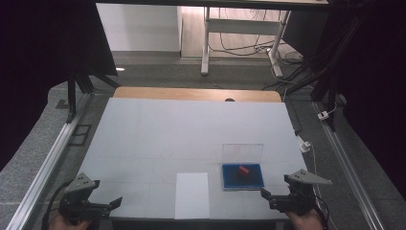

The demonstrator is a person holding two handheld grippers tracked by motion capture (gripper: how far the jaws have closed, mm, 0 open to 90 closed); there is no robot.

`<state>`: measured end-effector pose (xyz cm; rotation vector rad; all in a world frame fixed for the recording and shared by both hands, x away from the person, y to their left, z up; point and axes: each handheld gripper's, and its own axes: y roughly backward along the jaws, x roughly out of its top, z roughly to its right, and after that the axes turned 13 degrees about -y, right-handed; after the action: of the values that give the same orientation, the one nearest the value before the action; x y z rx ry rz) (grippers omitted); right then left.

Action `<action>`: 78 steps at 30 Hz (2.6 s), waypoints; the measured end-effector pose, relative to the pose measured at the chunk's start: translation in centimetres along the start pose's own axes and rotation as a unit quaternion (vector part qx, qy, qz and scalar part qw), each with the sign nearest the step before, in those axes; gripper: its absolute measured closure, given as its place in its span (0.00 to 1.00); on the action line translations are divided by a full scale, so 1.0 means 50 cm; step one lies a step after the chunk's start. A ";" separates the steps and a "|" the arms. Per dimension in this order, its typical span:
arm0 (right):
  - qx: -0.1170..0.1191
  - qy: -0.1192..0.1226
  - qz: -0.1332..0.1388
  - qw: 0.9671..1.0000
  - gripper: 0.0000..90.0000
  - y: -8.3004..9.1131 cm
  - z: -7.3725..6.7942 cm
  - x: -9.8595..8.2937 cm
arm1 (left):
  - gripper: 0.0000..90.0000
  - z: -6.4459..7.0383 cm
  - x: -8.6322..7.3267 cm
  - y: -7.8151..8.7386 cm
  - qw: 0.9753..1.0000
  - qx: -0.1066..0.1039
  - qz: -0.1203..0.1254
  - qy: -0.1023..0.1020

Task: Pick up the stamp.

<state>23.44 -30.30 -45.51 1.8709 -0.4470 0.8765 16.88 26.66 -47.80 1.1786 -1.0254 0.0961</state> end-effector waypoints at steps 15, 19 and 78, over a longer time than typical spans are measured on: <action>0.006 0.034 -0.019 0.999 0.00 -0.006 -0.013 -0.001 | 0.00 0.000 0.004 -0.005 1.000 -0.004 -0.003 -0.009; 0.010 0.034 -0.022 0.999 0.00 -0.008 -0.013 -0.001 | 0.00 0.000 0.004 -0.006 1.000 -0.006 -0.003 -0.009; 0.054 0.100 -0.058 0.992 0.00 -0.110 -0.038 0.065 | 0.00 0.000 0.005 -0.009 1.000 -0.005 -0.012 -0.005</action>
<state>28.41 -25.90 -46.05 1.8639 -0.1679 1.0153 17.27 26.37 -47.94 1.1828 -1.0194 0.0649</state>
